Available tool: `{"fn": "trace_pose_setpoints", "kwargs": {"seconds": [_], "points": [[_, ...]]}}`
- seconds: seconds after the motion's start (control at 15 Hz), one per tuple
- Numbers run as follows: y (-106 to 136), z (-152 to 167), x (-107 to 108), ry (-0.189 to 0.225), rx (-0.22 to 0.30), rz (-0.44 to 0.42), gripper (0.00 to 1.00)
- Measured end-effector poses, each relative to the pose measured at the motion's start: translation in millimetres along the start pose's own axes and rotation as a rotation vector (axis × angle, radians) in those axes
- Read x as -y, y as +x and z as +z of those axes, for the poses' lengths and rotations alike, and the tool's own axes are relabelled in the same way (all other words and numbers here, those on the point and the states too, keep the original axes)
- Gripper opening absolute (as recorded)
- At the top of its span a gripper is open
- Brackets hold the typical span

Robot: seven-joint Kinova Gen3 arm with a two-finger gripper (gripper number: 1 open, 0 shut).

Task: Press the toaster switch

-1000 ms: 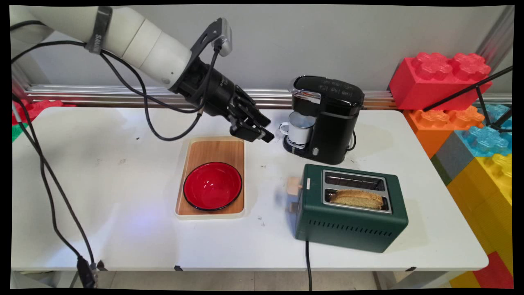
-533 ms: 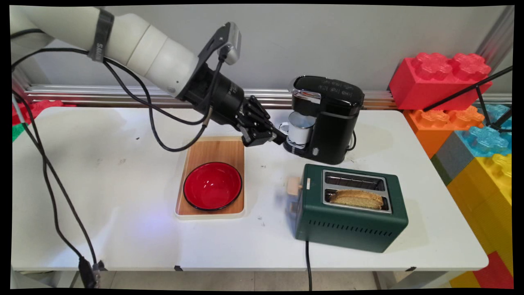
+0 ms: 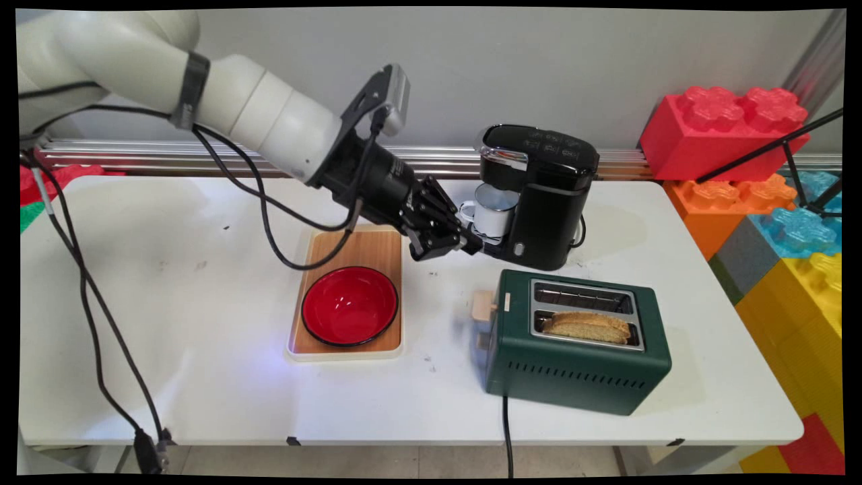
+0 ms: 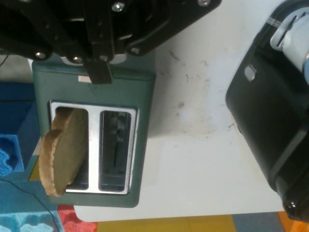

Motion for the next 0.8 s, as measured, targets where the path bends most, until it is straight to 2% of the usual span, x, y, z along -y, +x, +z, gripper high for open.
{"fn": "trace_pose_setpoints", "kwargs": {"seconds": [0.33,0.8], "points": [[-31,23,3,-0.019,-0.009,0.008,0.00],[-55,49,11,-0.031,-0.038,0.011,0.00]]}}
